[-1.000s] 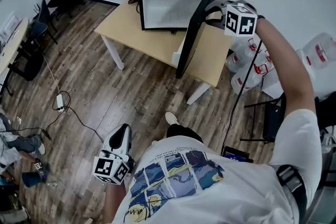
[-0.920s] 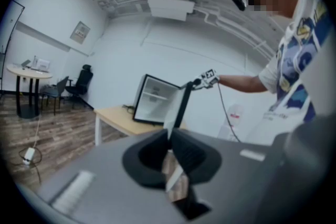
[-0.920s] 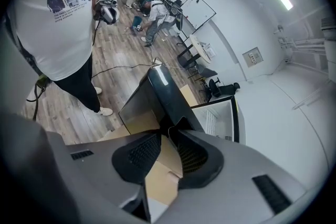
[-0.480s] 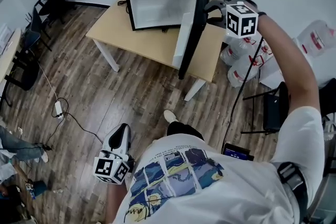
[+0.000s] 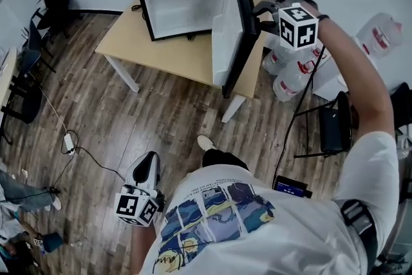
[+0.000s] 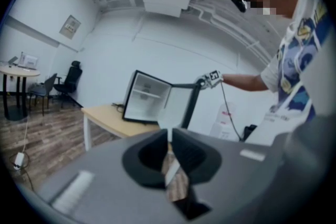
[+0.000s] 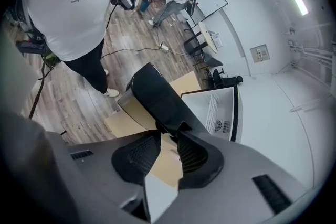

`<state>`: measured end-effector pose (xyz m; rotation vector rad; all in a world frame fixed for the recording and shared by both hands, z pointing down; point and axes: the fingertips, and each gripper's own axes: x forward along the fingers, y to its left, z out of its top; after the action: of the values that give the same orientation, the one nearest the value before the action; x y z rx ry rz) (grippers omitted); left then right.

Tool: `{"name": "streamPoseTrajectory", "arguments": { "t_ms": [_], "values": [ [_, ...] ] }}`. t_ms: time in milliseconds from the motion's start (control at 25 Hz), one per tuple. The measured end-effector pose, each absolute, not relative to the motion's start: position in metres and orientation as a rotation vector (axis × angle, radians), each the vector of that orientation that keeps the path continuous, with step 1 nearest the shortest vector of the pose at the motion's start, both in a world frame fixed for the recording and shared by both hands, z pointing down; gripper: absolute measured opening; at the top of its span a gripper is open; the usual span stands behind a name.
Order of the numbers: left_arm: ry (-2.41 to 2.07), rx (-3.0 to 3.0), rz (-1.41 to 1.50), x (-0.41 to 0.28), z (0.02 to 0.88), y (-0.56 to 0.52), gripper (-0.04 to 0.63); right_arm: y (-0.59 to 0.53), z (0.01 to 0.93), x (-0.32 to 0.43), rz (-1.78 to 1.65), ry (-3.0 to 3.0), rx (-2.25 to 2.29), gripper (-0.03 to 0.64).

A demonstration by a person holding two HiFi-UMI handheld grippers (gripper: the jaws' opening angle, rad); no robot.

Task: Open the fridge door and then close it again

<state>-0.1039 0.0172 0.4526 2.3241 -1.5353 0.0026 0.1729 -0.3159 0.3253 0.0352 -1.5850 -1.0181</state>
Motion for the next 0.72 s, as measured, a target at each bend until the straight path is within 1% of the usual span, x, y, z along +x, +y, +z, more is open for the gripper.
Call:
{"name": "streamPoseTrajectory", "arguments": {
  "t_ms": [280,720],
  "values": [
    [-1.513,2.338,0.022,-0.099,0.455,0.014,0.031,-0.318,0.327,0.203,-1.029,-1.525,0.058,0.077],
    [-1.499,2.34,0.028,-0.098,0.457,0.01,0.031,-0.323,0.327,0.228,-1.044,-1.474,0.063,0.077]
  ]
}}
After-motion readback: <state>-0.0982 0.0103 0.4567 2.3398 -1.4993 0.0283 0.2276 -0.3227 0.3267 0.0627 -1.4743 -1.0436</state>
